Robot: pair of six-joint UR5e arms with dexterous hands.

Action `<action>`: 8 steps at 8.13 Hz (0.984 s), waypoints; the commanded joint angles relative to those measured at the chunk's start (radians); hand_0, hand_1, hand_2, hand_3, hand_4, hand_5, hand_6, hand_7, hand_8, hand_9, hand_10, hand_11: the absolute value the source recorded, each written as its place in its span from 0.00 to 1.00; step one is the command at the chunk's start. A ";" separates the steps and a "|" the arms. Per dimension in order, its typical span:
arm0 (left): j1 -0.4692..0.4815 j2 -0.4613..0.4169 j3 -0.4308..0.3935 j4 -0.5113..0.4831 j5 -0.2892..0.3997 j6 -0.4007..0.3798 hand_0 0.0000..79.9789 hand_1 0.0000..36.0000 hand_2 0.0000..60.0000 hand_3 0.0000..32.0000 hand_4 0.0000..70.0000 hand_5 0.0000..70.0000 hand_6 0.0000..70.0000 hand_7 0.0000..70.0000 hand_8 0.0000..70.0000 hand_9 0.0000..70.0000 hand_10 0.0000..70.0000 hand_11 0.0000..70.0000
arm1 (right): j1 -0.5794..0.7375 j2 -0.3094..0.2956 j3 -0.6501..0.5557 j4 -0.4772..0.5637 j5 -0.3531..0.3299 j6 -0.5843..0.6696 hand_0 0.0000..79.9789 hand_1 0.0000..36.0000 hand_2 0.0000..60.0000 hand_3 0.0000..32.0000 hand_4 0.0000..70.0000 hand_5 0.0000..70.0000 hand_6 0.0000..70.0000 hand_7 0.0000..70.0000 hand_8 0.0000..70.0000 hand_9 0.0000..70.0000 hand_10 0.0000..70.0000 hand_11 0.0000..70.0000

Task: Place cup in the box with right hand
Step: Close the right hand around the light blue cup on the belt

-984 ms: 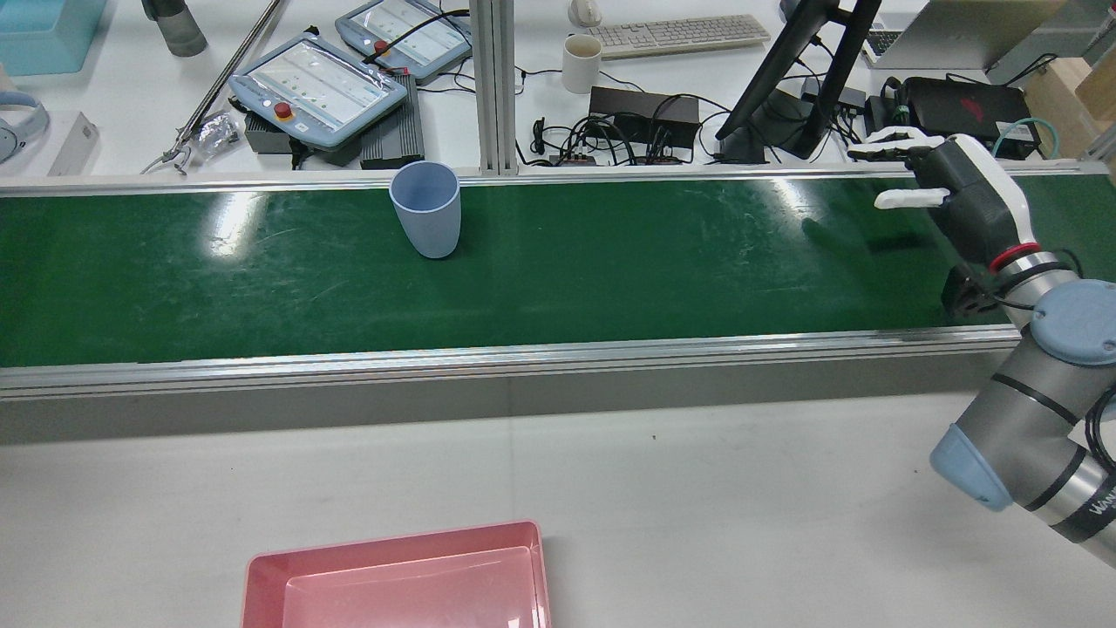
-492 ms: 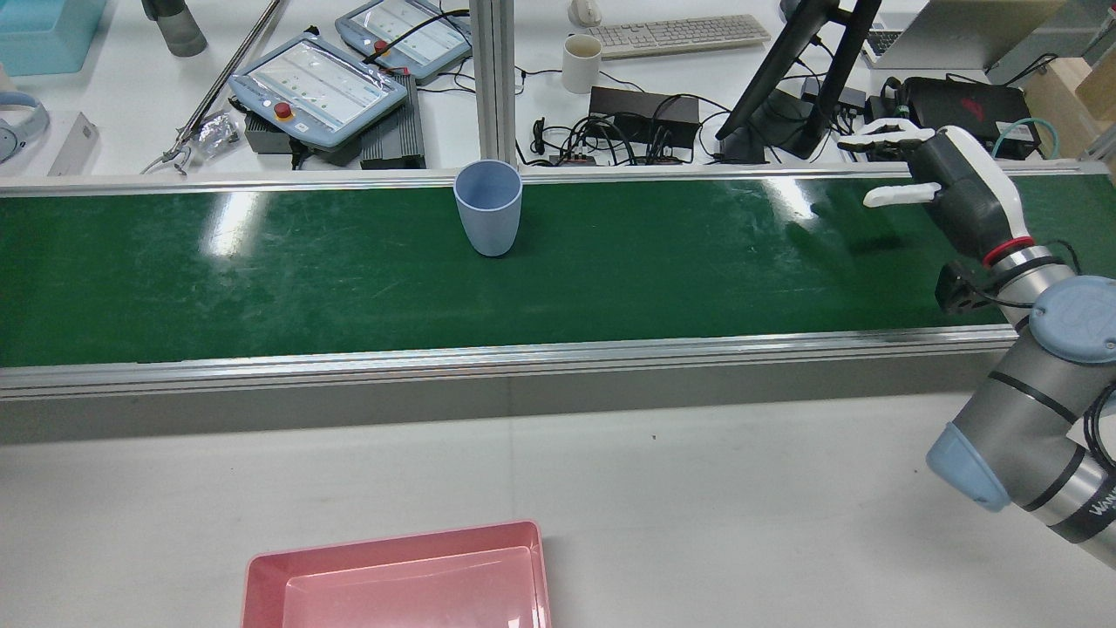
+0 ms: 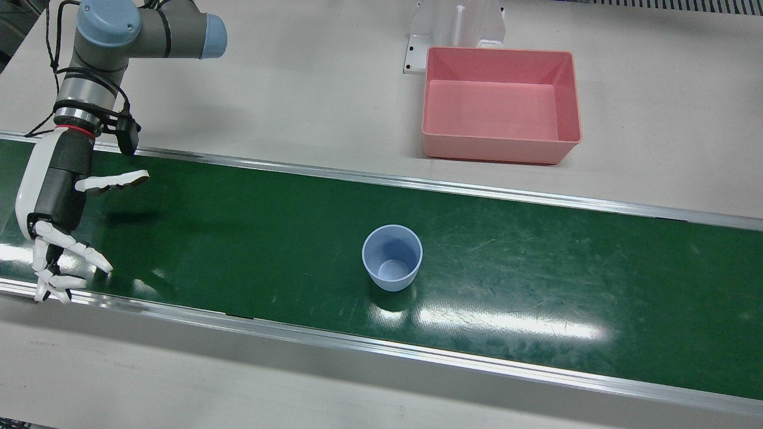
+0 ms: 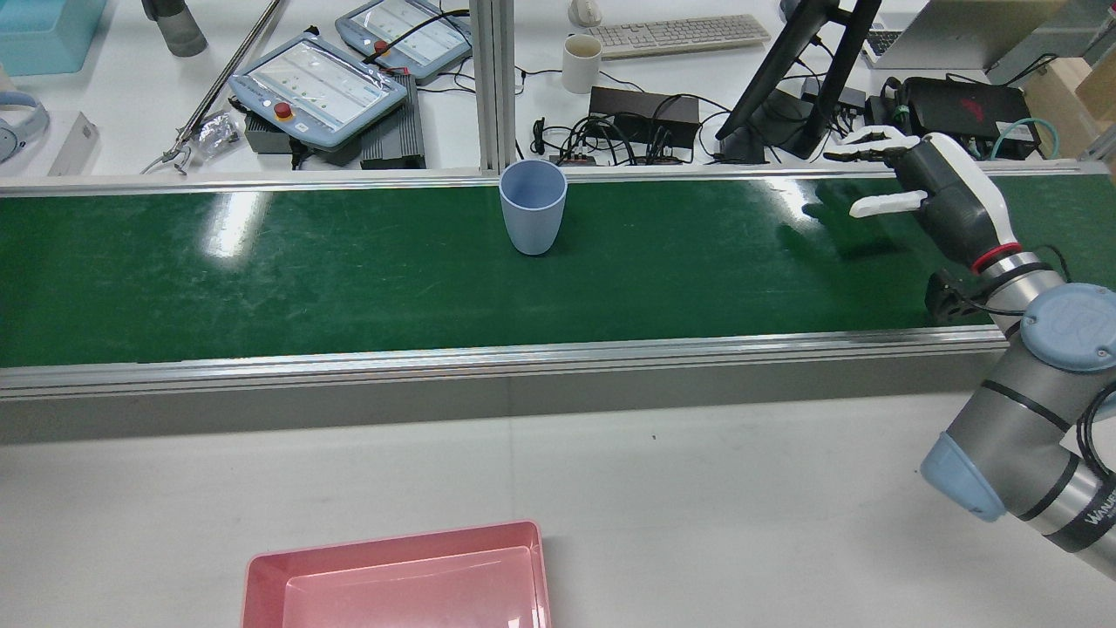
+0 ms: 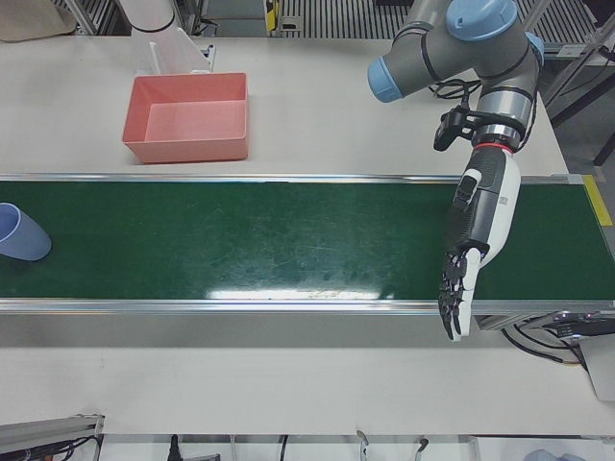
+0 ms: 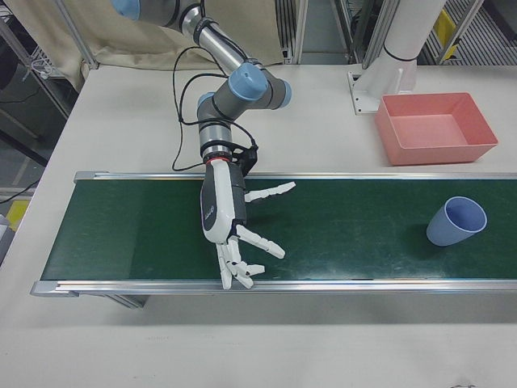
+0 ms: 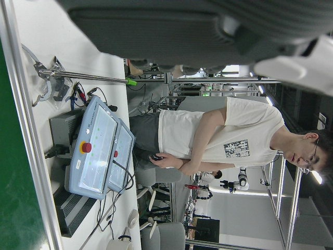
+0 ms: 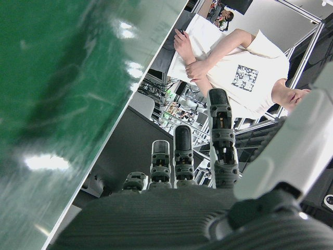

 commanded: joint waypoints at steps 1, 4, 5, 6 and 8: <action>0.000 0.000 -0.001 0.000 0.000 0.000 0.00 0.00 0.00 0.00 0.00 0.00 0.00 0.00 0.00 0.00 0.00 0.00 | 0.004 -0.002 -0.003 0.016 0.019 0.011 0.54 0.02 0.00 0.00 0.51 0.03 0.14 0.66 0.15 0.30 0.06 0.09; 0.000 0.000 -0.001 0.000 0.000 0.000 0.00 0.00 0.00 0.00 0.00 0.00 0.00 0.00 0.00 0.00 0.00 0.00 | 0.001 -0.002 -0.008 0.033 0.021 0.017 0.53 0.00 0.00 0.00 0.47 0.03 0.14 0.65 0.15 0.29 0.07 0.10; 0.000 0.000 -0.001 0.000 0.000 0.000 0.00 0.00 0.00 0.00 0.00 0.00 0.00 0.00 0.00 0.00 0.00 0.00 | -0.001 -0.002 -0.006 0.030 0.021 0.016 0.53 0.00 0.00 0.00 0.48 0.03 0.14 0.65 0.15 0.30 0.07 0.10; 0.000 0.000 0.000 0.000 0.000 0.000 0.00 0.00 0.00 0.00 0.00 0.00 0.00 0.00 0.00 0.00 0.00 0.00 | -0.002 -0.002 -0.002 0.028 0.019 0.016 0.53 0.00 0.00 0.00 0.49 0.03 0.14 0.65 0.16 0.30 0.07 0.10; 0.000 0.000 0.000 0.000 0.000 0.000 0.00 0.00 0.00 0.00 0.00 0.00 0.00 0.00 0.00 0.00 0.00 0.00 | -0.012 -0.005 -0.005 0.027 0.017 0.010 0.53 0.01 0.00 0.00 0.50 0.03 0.14 0.66 0.16 0.30 0.06 0.08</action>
